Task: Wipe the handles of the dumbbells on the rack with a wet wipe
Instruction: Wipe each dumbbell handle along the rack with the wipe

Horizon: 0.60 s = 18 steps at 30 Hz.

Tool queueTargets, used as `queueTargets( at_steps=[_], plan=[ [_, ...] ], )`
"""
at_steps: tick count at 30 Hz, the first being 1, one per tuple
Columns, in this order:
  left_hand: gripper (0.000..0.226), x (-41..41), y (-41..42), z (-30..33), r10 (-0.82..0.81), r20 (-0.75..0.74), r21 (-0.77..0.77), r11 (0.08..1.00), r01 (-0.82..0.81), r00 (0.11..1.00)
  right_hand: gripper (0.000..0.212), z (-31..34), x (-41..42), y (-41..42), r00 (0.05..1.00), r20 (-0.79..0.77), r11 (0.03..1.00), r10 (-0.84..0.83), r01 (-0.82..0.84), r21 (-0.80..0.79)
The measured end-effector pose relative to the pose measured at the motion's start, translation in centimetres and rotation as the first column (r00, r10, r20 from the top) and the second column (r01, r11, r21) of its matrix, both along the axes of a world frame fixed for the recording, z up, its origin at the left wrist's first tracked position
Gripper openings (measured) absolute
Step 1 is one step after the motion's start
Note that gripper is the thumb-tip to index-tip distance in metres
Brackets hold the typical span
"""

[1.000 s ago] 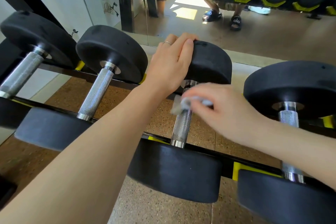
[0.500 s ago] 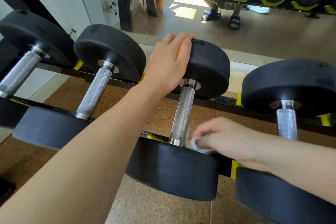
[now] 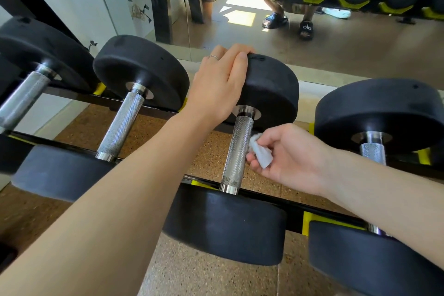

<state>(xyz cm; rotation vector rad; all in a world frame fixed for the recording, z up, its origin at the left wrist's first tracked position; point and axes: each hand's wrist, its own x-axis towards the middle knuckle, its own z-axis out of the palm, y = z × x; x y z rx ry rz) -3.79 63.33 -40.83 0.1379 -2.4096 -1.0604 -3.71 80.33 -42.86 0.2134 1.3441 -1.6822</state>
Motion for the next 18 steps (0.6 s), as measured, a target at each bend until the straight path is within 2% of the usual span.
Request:
queueTargets(
  at_steps=[3,5,8,10,11,13,15,16,18],
  plan=[
    [0.038,0.0,-0.1,0.1,0.0,-0.004,0.0,1.0,0.0,1.0,0.025,-0.3,0.7,0.0,0.997,-0.049,0.991,0.066,-0.059,0.123],
    [0.038,0.0,-0.1,0.0,0.001,-0.007,0.002,1.0,-0.001,1.0,0.018,-0.3,0.8,-0.1,0.995,-0.088,0.99,0.039,-0.026,0.141],
    [0.038,0.0,0.0,0.1,-0.004,-0.004,0.005,1.0,0.004,1.0,0.031,-0.5,-0.5,-0.7,0.972,-0.172,0.985,-0.159,0.169,0.039],
    [0.038,0.0,0.0,0.1,0.0,0.003,0.004,1.0,0.0,1.0,0.038,-0.9,-1.0,-1.6,0.918,-0.26,0.941,-0.299,0.329,0.083],
    [0.038,0.0,-0.1,0.0,0.002,0.005,0.004,1.0,-0.002,1.0,0.033,-1.0,-1.0,-2.2,0.9,-0.304,0.924,-0.312,0.362,0.124],
    [0.039,-0.1,-0.1,0.0,0.004,0.005,0.006,1.0,-0.004,1.0,0.016,-1.2,-0.2,-3.0,0.898,-0.377,0.928,-0.228,0.317,0.194],
    [0.038,0.0,0.0,0.0,0.002,0.002,0.007,1.0,-0.002,1.0,0.023,-1.0,0.8,-2.7,0.856,-0.516,0.929,-0.042,0.224,0.295],
    [0.038,0.0,0.0,0.0,0.001,-0.003,0.008,1.0,-0.001,1.0,0.027,-0.6,1.5,-2.1,0.776,-0.62,0.9,0.115,0.183,0.396],
    [0.038,0.0,-0.1,0.0,0.005,-0.01,0.009,1.0,-0.005,1.0,0.03,0.1,3.0,-0.4,0.514,-0.727,0.795,0.456,0.131,0.592]
  ],
)
